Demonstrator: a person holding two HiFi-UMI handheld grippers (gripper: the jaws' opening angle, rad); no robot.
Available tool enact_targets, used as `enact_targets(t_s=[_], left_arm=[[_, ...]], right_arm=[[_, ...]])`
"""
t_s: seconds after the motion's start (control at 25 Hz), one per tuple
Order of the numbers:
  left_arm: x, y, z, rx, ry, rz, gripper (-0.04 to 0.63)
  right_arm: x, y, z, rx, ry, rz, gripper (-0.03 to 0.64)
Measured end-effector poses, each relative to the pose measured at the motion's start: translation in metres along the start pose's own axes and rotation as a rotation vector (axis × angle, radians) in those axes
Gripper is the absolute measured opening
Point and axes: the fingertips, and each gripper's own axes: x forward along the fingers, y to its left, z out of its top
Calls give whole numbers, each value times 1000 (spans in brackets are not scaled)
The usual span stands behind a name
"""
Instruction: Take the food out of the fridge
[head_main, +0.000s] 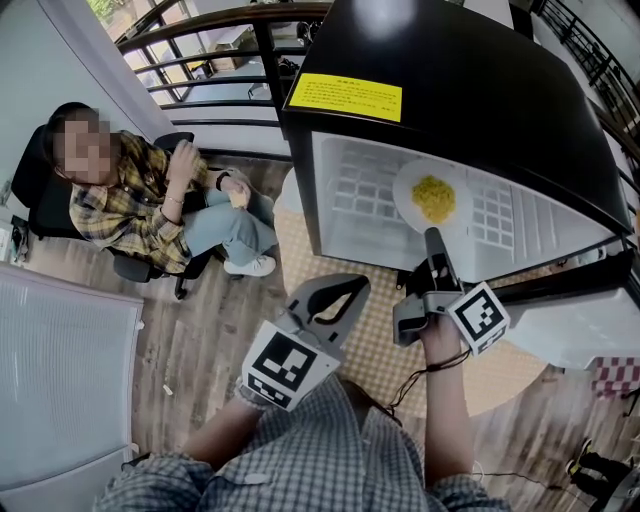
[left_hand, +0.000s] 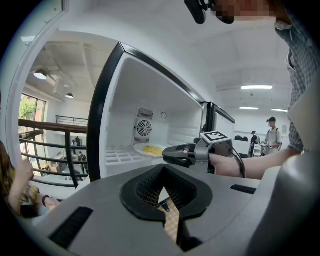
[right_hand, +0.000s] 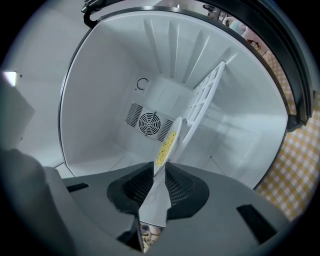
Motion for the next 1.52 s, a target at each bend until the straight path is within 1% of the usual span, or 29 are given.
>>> enact_targets(t_s=[0.12,0.2,0.24,0.36,0.48,0.56,0.76,0.84,1.0,1.16,1.32,1.4,1.52], left_arm=[[2,7,-3,-23,3,53,6],[4,13,-6,-56,10,86,6],[6,14,-8,-79,17,89,6],[17,12,-16,-151,42,43,6],[28,12,-20,-213,46,3,6],[34,14,-20,-258,41,-11,6],[54,19,-20,-411,14,-59,6],[61,24,-18,-477,-4,-71,6],[72,31,-13,-646,-67,-101,6],[79,35,-9,-741,-110,-122,9],[85,37,-2,-880,-161,-180,77],[88,39,0,-921,-172,-187,95],[93,40,0,-937,-168,-179,98]], right_arm=[[0,0,0,16,-4,2,63],[0,0,0,20,-1,5,61],[0,2,-1,21,3,10,60],[-3,6,-5,12,26,35,57],[-6,9,-8,2,38,50,57],[-8,11,-10,1,43,55,55],[-16,10,-12,8,56,53,52],[-18,10,-13,7,60,54,51],[-21,11,-15,24,62,55,51],[-22,10,-15,24,62,56,51],[-23,12,-17,25,70,68,50],[-25,12,-18,14,78,65,49],[-26,13,-18,-3,89,68,49]])
